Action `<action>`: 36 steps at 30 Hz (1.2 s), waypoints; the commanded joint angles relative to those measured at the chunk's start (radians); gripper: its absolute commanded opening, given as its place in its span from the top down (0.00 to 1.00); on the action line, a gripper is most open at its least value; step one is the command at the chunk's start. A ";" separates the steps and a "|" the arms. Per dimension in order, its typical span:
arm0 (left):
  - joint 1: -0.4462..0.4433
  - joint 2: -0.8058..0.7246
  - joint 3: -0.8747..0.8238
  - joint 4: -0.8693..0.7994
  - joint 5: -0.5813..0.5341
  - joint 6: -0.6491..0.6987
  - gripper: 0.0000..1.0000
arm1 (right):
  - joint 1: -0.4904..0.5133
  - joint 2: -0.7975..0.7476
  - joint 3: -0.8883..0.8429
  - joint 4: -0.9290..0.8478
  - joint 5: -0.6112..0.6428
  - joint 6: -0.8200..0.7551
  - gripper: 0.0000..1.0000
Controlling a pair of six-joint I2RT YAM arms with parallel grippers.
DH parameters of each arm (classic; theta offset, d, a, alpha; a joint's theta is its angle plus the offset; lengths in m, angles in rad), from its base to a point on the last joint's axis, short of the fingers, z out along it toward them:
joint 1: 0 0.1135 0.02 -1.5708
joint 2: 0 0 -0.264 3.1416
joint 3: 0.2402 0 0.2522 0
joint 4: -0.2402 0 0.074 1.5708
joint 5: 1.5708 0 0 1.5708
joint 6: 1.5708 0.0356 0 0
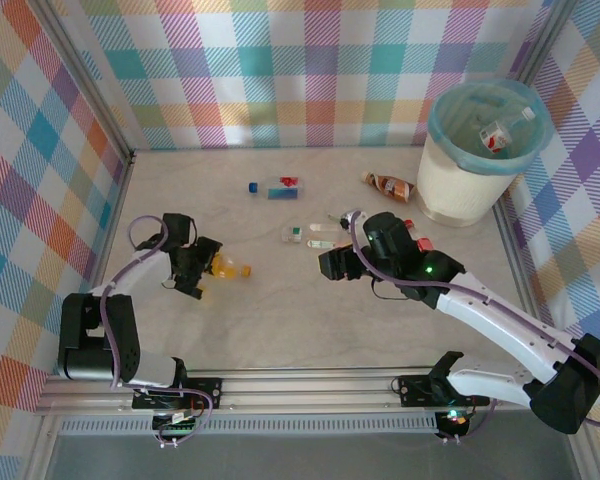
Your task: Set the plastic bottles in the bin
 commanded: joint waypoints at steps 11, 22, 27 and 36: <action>-0.015 0.025 -0.030 0.050 -0.037 0.052 0.41 | 0.007 -0.063 -0.058 0.013 0.020 -0.004 0.31; -0.124 -0.323 0.208 -0.246 -0.429 0.329 0.42 | 0.007 -0.087 0.016 -0.045 0.069 -0.063 0.30; -0.390 -0.499 0.308 -0.180 -0.733 0.685 0.48 | 0.006 -0.159 0.077 -0.043 0.113 -0.121 0.30; -0.642 -0.679 0.210 0.056 -0.515 1.131 0.59 | 0.007 -0.277 0.069 0.171 -0.093 -0.189 0.29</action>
